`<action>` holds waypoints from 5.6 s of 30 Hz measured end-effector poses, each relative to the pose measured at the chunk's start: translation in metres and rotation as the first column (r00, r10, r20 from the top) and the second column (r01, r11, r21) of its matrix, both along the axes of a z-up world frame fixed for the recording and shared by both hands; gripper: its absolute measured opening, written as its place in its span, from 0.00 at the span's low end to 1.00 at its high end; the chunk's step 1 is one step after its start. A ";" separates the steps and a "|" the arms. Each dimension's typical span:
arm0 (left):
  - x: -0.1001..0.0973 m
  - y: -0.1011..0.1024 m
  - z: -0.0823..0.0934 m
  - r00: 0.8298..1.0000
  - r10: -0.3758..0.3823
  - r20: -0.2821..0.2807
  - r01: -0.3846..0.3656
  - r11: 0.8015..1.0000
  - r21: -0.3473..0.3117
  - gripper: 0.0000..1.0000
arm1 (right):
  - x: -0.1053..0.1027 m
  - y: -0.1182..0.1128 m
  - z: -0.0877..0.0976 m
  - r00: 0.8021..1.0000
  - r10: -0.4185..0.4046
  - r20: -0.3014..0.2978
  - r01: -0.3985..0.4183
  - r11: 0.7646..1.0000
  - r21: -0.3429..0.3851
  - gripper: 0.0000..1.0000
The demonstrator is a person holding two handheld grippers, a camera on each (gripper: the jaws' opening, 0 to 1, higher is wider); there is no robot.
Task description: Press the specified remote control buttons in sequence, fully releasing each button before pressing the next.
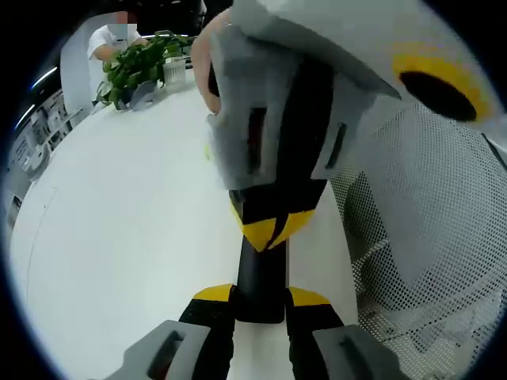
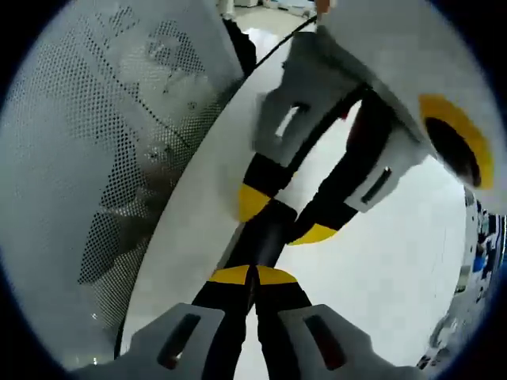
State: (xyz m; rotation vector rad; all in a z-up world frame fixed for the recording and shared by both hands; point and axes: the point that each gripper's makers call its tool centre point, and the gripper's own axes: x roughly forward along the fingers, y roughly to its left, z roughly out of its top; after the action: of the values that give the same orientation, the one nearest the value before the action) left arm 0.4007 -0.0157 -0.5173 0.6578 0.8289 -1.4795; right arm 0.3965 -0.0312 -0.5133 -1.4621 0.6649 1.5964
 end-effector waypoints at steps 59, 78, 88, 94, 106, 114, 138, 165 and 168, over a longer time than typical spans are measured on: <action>-0.001 0.000 0.000 1.000 -0.005 0.006 0.005 1.000 0.003 0.25 | 0.002 -0.038 0.002 0.911 -0.348 -0.222 0.377 0.920 0.104 0.05; -0.003 -0.002 0.000 1.000 -0.004 -0.007 0.004 1.000 -0.005 0.25 | 0.001 -0.057 0.002 0.900 -0.385 -0.204 0.413 0.904 0.114 0.02; -0.003 -0.002 0.000 1.000 -0.002 -0.008 0.002 1.000 -0.012 0.24 | 0.001 -0.058 0.002 0.876 -0.427 -0.226 0.465 0.871 0.159 0.02; -0.003 -0.003 0.000 1.000 -0.005 -0.002 0.005 1.000 -0.011 0.24 | -0.001 -0.064 0.003 0.882 -0.424 -0.205 0.461 0.868 0.185 0.02; -0.003 -0.001 0.001 1.000 0.003 -0.001 -0.003 1.000 -0.013 0.24 | 0.001 -0.072 0.004 0.839 -0.495 -0.227 0.540 0.809 0.231 0.01; -0.004 -0.003 0.001 1.000 0.006 0.021 -0.006 1.000 -0.011 0.24 | 0.003 -0.073 0.005 0.801 -0.541 -0.257 0.596 0.761 0.256 0.01; -0.003 -0.004 0.000 0.997 0.002 0.075 0.000 1.000 -0.026 0.25 | -0.005 -0.060 -0.023 0.754 -0.566 -0.333 0.645 0.733 0.215 0.26; -0.007 -0.022 0.007 0.977 0.188 -0.103 -0.201 0.970 -0.136 0.61 | -0.003 -0.066 -0.009 0.778 -0.536 -0.326 0.622 0.730 0.283 0.25; 0.001 -0.018 0.008 0.961 0.253 -0.108 -0.267 0.954 -0.137 0.82 | -0.003 -0.066 -0.009 0.779 -0.538 -0.323 0.621 0.733 0.277 0.25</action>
State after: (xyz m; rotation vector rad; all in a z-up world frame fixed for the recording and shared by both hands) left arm 0.4020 -0.0337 -0.5093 0.3559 0.8288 -1.3224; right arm 0.3936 -0.0972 -0.5221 -0.6898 0.8028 1.2873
